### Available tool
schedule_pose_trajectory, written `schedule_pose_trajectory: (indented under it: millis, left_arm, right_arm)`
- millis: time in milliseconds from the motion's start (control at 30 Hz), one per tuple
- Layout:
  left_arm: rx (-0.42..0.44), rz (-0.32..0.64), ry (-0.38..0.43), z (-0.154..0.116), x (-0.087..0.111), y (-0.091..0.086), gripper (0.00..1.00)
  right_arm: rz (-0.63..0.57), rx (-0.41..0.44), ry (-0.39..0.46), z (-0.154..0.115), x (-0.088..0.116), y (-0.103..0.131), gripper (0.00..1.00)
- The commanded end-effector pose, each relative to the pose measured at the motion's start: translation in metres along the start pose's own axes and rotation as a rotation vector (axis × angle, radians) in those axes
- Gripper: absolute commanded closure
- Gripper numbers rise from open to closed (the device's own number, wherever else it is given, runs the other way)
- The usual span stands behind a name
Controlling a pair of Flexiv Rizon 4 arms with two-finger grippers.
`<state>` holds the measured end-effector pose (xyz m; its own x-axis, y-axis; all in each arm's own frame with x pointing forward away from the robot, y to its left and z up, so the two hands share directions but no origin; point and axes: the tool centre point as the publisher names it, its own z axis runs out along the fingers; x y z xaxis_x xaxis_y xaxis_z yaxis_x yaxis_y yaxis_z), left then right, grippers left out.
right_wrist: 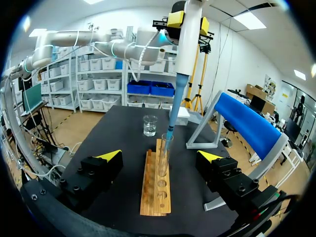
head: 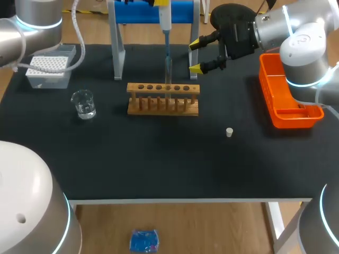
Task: Invert the test tube, pick up the pipette, mount the tip to pipette, aspirate from beaker and dispense into the tube, eject the tip, return the pipette, and cap with the stopper.
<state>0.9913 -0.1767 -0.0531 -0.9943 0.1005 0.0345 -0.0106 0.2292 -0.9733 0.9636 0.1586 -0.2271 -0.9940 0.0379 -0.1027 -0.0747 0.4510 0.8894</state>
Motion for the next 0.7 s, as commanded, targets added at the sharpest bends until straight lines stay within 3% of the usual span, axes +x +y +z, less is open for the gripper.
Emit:
schedule_pose_trajectory:
  millis: [33,700]
  left_arm:
    - [0.008,0.0,-0.005,0.0006,0.0012,0.0031,1.0]
    - [0.029,-0.015,-0.018,-0.0007,-0.0009,0.0119,1.0]
  right_arm:
    - [-0.001,-0.001,-0.001,0.0005,-0.0001,-0.0005,0.0]
    - [-0.001,-0.001,-0.001,0.0005,-0.0001,-0.0005,0.0]
